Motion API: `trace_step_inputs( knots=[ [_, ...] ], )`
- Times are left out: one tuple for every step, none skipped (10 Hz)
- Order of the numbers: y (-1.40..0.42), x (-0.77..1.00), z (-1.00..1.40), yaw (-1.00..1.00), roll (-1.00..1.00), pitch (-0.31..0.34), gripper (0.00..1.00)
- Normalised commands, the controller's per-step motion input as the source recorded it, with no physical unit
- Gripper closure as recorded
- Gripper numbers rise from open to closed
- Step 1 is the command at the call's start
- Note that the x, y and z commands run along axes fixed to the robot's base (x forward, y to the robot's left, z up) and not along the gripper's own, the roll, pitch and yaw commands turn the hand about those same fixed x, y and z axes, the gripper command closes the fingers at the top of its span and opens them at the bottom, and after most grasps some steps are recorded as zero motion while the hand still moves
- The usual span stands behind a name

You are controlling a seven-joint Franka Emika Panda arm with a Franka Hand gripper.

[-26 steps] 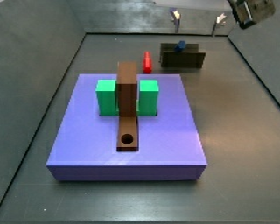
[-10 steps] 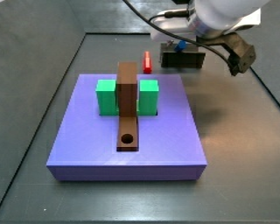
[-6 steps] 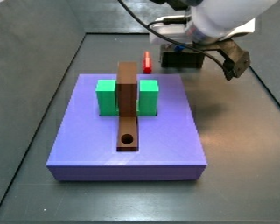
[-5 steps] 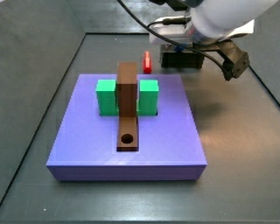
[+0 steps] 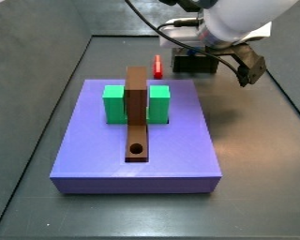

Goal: Pick up the blue object. Move up. Place the blue object on the fixture. Regrasp the blue object. Move to above the board. Insert the blue object.
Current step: Regrasp the blue object.

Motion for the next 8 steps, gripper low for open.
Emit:
trace_step_inputs(
  knots=[
    [0.01,0.00,-0.03,0.00,0.00,0.000,0.00],
    [0.00,0.00,-0.02,0.00,0.00,0.000,0.00],
    [0.00,0.00,-0.09,0.00,0.02,0.000,0.00],
    [0.00,0.00,-0.11,0.00,0.03,0.000,0.00],
    [0.00,0.00,-0.09,0.00,0.03,0.000,0.00],
    [0.00,0.00,0.00,0.00,0.01,0.000,0.00],
    [0.00,0.00,0.00,0.00,0.00,0.000,0.00],
    [0.00,0.00,0.00,0.00,0.00,0.000,1.00]
  ],
)
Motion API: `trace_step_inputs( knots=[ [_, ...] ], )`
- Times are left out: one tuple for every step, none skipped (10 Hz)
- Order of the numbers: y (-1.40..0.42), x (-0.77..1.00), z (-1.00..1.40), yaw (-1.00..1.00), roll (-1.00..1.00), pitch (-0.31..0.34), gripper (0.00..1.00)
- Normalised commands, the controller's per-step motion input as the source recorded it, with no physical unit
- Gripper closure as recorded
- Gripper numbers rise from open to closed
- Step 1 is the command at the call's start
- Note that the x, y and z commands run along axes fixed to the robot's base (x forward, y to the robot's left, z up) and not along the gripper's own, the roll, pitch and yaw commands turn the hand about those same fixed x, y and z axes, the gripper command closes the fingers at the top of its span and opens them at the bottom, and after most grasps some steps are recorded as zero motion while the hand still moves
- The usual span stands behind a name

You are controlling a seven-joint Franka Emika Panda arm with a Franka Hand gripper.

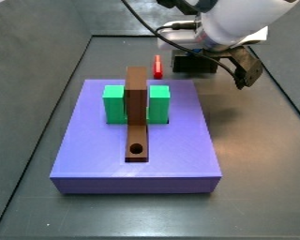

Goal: Pick up the blue object. Move up. Place the blue object on the fixture. Regrasp the blue object. Move to above the board. Insert the blue object.
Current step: Regrasp the blue object.

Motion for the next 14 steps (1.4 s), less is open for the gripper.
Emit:
trace_step_inputs(
  knots=[
    [0.00,0.00,0.00,0.00,0.00,0.000,1.00],
    [0.00,0.00,0.00,0.00,0.00,0.000,1.00],
    [0.00,0.00,0.00,0.00,0.00,0.000,1.00],
    [0.00,0.00,0.00,0.00,0.00,0.000,1.00],
    [0.00,0.00,0.00,0.00,0.00,0.000,1.00],
    [0.00,0.00,0.00,0.00,0.00,0.000,1.00],
    [0.00,0.00,0.00,0.00,0.00,0.000,1.00],
    [0.00,0.00,0.00,0.00,0.00,0.000,1.00],
    [0.00,0.00,0.00,0.00,0.00,0.000,1.00],
    [0.00,0.00,0.00,0.00,0.00,0.000,1.00],
    [0.00,0.00,0.00,0.00,0.00,0.000,1.00],
    [0.00,0.00,0.00,0.00,0.00,0.000,1.00],
    [0.00,0.00,0.00,0.00,0.00,0.000,1.00],
    [0.00,0.00,0.00,0.00,0.00,0.000,1.00]
  ],
)
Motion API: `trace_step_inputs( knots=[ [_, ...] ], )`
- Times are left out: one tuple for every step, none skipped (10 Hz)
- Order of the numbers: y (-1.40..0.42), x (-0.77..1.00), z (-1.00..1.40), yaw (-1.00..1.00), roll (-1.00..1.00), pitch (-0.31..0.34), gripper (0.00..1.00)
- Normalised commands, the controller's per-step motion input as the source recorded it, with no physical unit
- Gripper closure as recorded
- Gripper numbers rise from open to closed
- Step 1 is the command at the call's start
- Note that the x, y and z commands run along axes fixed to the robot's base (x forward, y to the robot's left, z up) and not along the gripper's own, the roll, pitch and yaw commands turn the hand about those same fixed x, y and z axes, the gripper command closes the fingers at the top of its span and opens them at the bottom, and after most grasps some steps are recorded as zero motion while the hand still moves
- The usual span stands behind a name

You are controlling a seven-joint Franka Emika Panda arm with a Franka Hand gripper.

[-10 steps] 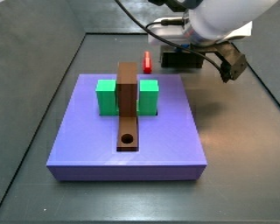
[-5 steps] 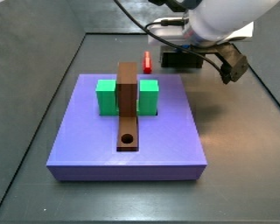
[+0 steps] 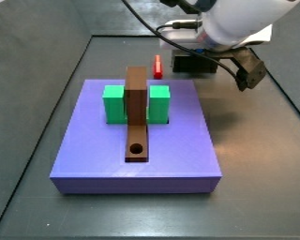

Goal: Pick up the blue object. Move up. Place the blue object on the fixture. Regrasp the blue object. Move to above the board. Insert the blue object.
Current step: Regrasp the blue object, then move to above the board.

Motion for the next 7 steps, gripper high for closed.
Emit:
trace_step_inputs(
  knots=[
    [0.00,0.00,0.00,0.00,0.00,0.000,1.00],
    [0.00,0.00,1.40,0.00,0.00,0.000,1.00],
    [0.03,0.00,1.40,0.01,-0.03,-0.018,1.00],
    [0.05,-0.03,1.40,0.02,-0.10,-0.075,1.00],
    [0.05,-0.04,1.40,0.00,-0.06,-0.070,1.00],
    [0.04,-0.03,1.40,-0.03,-0.03,-0.026,1.00],
    [0.04,-0.03,1.40,-0.04,-0.02,-0.015,1.00]
  ],
)
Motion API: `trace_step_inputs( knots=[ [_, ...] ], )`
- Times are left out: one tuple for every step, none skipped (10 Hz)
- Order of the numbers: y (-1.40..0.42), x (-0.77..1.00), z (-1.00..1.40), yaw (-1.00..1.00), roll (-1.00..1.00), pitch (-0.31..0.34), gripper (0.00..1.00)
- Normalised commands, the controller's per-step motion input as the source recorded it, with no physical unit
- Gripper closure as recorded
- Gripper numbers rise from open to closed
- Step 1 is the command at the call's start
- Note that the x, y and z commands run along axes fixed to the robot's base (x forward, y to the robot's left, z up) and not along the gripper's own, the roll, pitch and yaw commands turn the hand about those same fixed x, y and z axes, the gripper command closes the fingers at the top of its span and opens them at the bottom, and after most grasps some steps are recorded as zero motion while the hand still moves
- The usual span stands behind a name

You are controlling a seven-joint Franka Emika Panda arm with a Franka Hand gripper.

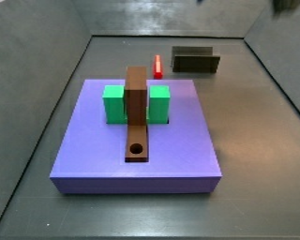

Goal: Pick up the blue object. Move up. Place the blue object on the fixture. Regrasp the blue object. Move to above the board. Insert the blue object.
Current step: Move to above the board.

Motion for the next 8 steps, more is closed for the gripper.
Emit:
trace_step_inputs(
  knots=[
    [0.02,-0.03,1.00,-0.03,-0.01,0.015,1.00],
    [0.02,-0.01,0.75,-0.03,0.00,0.025,1.00],
    [0.00,0.00,0.38,-0.02,-0.01,0.052,1.00],
    [0.00,0.01,0.20,-0.01,0.00,0.073,1.00],
    [-1.40,-0.99,0.27,-0.10,-1.00,0.057,1.00],
    [-1.40,-1.00,0.27,-0.09,-1.00,0.049,1.00],
    [-1.40,-1.06,0.29,-0.09,-1.00,0.036,1.00],
    [-1.40,-1.11,0.25,-0.08,-1.00,0.037,1.00]
  ],
)
